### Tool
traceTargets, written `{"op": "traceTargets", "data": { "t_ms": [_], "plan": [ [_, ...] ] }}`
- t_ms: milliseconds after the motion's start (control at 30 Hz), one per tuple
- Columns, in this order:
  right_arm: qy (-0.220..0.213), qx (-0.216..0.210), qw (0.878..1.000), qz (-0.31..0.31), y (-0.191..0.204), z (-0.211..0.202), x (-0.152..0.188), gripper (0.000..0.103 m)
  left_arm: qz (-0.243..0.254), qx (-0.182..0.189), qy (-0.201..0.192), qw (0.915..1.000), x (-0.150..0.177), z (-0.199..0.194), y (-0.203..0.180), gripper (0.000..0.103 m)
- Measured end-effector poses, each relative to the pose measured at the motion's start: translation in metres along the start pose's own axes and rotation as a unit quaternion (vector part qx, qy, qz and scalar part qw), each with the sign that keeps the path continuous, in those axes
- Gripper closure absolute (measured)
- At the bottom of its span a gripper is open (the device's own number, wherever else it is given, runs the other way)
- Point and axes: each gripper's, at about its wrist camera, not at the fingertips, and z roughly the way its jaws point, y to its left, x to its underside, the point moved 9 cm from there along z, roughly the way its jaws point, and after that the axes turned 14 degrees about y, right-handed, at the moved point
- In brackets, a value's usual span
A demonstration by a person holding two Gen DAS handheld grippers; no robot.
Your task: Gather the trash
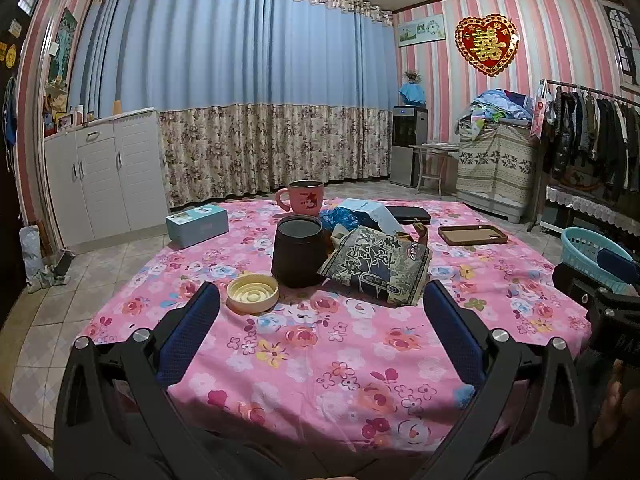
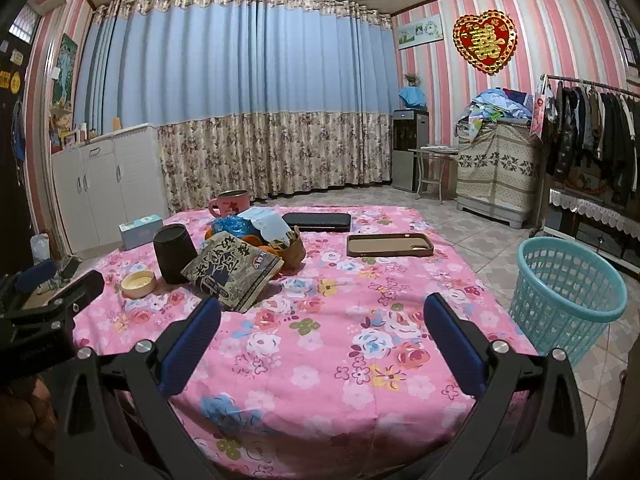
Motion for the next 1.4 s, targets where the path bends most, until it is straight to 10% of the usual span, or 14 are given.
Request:
{"op": "traceTargets", "data": {
  "t_ms": [1400],
  "plan": [
    [-0.024,-0.008,0.999,-0.022,0.008,-0.009,-0.006,0.004,-0.001,-0.015,-0.008,0.9998,-0.002,-0.003,0.005,0.005]
  ]
}}
